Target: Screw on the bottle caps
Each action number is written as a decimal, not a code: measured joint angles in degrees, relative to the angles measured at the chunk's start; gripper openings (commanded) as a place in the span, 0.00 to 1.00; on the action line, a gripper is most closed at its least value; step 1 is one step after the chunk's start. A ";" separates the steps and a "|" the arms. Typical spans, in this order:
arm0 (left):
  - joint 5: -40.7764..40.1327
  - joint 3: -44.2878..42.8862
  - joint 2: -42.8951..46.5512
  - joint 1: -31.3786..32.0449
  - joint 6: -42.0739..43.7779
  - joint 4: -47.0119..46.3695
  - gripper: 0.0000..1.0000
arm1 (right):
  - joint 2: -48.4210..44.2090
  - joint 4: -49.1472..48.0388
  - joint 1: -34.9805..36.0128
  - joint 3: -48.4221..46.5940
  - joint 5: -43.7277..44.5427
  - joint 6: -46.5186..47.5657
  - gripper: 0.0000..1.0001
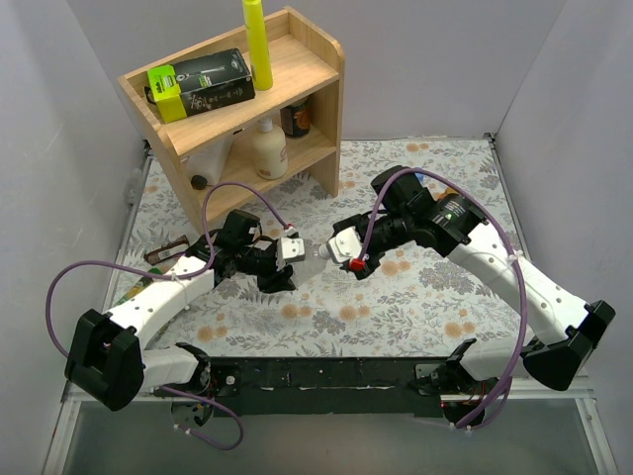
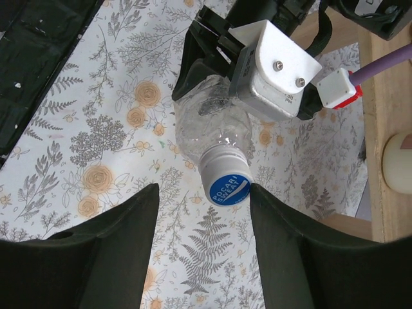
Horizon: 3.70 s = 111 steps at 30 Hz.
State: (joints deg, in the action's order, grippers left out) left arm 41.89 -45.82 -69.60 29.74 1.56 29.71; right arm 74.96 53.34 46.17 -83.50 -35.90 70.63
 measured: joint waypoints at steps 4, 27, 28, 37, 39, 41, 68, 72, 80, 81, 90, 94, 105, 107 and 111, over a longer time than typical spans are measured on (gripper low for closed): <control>-0.42 -0.44 -0.13 0.00 0.59 0.28 0.00 | 0.09 -1.38 0.42 0.02 0.11 -0.31 0.60; -15.50 1.68 -0.20 -0.07 -12.61 -3.78 0.00 | 20.55 -8.44 -10.14 -10.10 -8.72 -52.48 0.41; -16.41 1.99 -0.28 0.11 -13.46 -4.09 0.00 | 21.99 -9.33 -11.52 -10.08 -11.37 -55.84 0.50; -13.99 2.05 0.50 0.26 -12.85 -8.09 0.00 | 22.32 -3.48 -20.02 -20.76 -18.75 -49.40 0.62; -11.32 1.46 0.46 0.26 -10.49 -5.46 0.00 | 16.72 -2.47 -21.03 -18.34 -17.99 -41.53 0.62; -8.59 -0.17 -0.24 0.26 -7.85 -2.03 0.00 | 9.46 -0.81 -19.67 -13.68 -16.83 -31.61 0.62; -2.01 -9.25 -6.12 1.92 3.58 8.04 0.00 | 1.44 -0.85 -4.90 0.46 -5.44 7.93 0.33; -2.16 -9.31 -6.19 1.97 3.50 8.24 0.00 | 3.72 2.05 -4.81 -2.47 -5.60 8.50 0.05; -11.91 -9.29 -6.14 1.90 -5.66 2.36 0.00 | 15.50 2.01 -9.38 -14.23 -4.26 -23.06 0.01; -14.14 -9.29 -6.16 1.99 -7.08 1.25 0.00 | 17.35 1.97 -10.38 -15.96 -4.90 -27.69 0.01; -24.00 -9.16 -8.41 3.58 -11.21 -2.97 0.00 | 27.58 -6.08 -20.17 -14.21 -22.16 -61.53 0.91; -22.25 -9.14 -7.23 3.34 -8.61 -3.30 0.00 | 25.14 -3.63 -22.88 -18.01 -22.60 -49.75 0.93; -9.35 -9.44 -7.08 3.28 2.19 6.01 0.00 | -1.75 -2.34 -11.50 -0.90 -15.19 -5.51 0.69; -7.98 -9.44 -7.08 3.28 3.23 6.54 0.00 | -0.83 -2.19 -10.97 -0.15 -13.33 -2.56 0.65; -6.45 -9.49 -7.08 3.28 4.33 7.41 0.00 | 1.90 -1.55 -10.16 -0.11 -10.60 2.49 0.60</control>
State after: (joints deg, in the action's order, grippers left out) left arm 35.44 -55.31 -76.69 33.01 5.89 37.12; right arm 76.86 51.79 36.01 -83.61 -46.50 73.12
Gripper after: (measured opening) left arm 0.359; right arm 0.633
